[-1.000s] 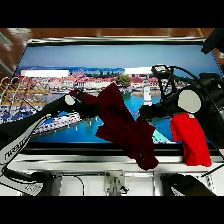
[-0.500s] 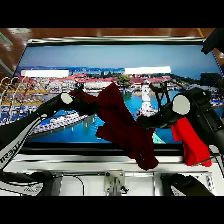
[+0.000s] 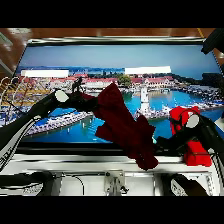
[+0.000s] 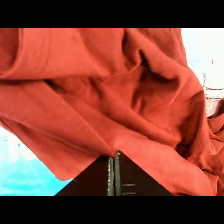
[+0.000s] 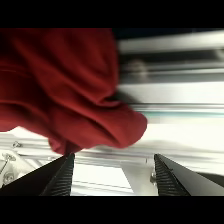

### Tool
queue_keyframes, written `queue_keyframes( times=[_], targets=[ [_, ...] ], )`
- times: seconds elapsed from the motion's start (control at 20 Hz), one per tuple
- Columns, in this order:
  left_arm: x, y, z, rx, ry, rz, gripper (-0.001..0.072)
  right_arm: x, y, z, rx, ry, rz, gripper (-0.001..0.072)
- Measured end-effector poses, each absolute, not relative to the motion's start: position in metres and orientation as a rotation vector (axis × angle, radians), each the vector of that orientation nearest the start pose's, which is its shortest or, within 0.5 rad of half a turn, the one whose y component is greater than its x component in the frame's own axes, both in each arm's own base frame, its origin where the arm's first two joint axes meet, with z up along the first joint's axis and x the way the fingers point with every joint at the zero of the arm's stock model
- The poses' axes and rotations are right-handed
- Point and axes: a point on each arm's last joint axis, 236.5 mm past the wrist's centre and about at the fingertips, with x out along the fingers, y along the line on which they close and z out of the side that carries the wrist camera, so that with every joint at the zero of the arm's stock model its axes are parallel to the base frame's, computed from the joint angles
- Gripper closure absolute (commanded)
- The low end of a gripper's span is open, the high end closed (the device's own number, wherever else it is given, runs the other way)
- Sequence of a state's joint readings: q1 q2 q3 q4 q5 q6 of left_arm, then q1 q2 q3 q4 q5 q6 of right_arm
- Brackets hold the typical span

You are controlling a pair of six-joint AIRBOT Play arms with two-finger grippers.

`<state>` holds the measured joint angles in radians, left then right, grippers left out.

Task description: Fold the shirts.

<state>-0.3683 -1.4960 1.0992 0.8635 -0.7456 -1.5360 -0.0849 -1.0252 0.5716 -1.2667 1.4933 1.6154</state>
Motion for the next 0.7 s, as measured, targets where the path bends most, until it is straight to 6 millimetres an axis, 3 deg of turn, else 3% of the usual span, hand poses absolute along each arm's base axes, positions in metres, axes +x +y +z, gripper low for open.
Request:
queue_keyframes(
  times=[0.35,0.4,0.5,0.55,0.7],
  targets=[
    [0.396,-0.264,-0.023,-0.493,1.184,-0.476,0.0675,0.126,0.070,-0.109,0.525,1.947,0.097,0.0082],
    [0.396,-0.264,-0.022,-0.493,1.181,-0.477,0.0675,0.126,0.073,-0.113,0.541,1.954,0.111,0.0125],
    [0.396,-0.264,-0.020,-0.494,1.177,-0.479,0.0675,0.128,0.081,-0.119,0.578,1.961,0.136,0.0589],
    [0.396,-0.264,-0.019,-0.493,1.175,-0.480,0.0675,0.131,0.083,-0.122,0.593,1.956,0.142,0.0654],
    [0.398,-0.263,-0.011,-0.491,1.155,-0.487,0.0676,0.143,0.087,-0.122,0.601,1.918,0.178,0.0653]
  ],
)
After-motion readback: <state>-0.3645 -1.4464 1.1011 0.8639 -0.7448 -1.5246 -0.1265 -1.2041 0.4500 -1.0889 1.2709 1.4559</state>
